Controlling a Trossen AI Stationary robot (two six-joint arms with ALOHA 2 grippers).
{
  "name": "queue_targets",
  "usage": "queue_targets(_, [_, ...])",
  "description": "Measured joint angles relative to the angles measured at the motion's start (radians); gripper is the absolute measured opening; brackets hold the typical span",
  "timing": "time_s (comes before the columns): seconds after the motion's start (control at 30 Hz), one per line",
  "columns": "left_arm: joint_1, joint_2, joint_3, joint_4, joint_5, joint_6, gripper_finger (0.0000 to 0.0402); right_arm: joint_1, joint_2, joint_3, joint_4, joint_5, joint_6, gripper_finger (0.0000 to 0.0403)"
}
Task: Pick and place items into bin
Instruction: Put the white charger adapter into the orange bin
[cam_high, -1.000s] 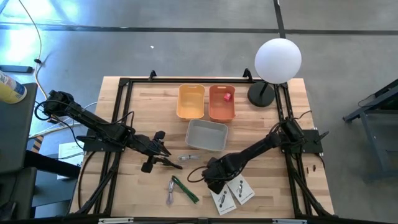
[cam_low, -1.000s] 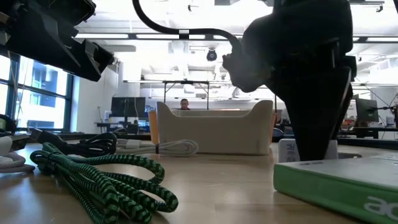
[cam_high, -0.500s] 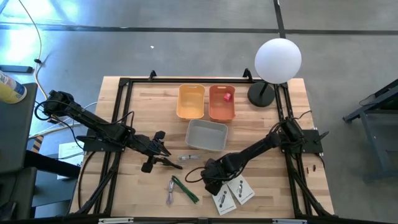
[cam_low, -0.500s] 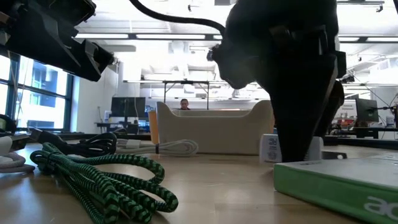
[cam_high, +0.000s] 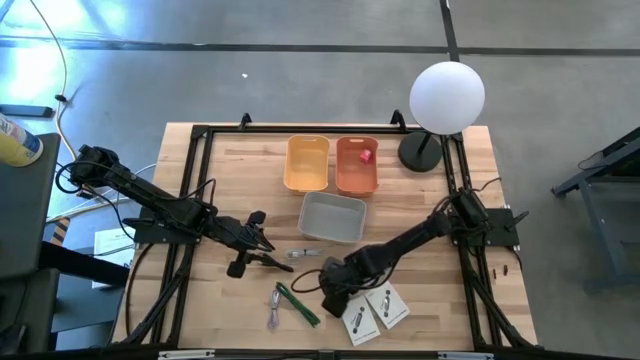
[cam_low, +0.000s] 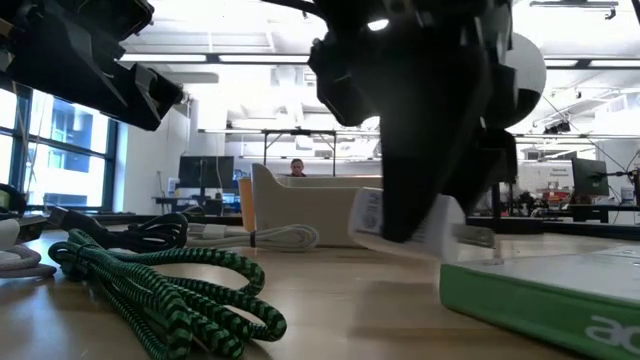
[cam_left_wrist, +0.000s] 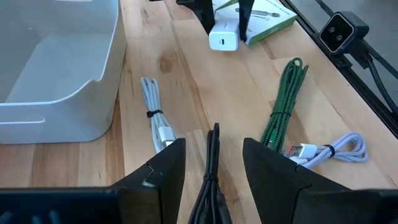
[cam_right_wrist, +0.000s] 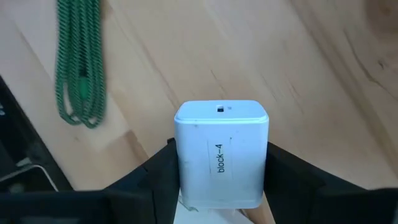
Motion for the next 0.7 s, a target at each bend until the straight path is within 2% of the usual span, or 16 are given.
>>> queue_targets(0.2, [0.0, 0.0, 0.0, 0.0, 0.022, -0.001, 0.015, -0.01, -0.014, 0.0, 0.033, 0.007, -0.021, 0.019])
queue_targets(0.4, [0.0, 0.0, 0.0, 0.0, 0.026, -0.001, 0.015, -0.037, -0.074, 0.0, 0.038, 0.045, -0.087, 0.0182])
queue_targets(0.7, [0.0, 0.0, 0.0, -0.001, 0.026, -0.003, 0.015, -0.082, -0.158, 0.0, 0.055, 0.046, -0.184, 0.019])
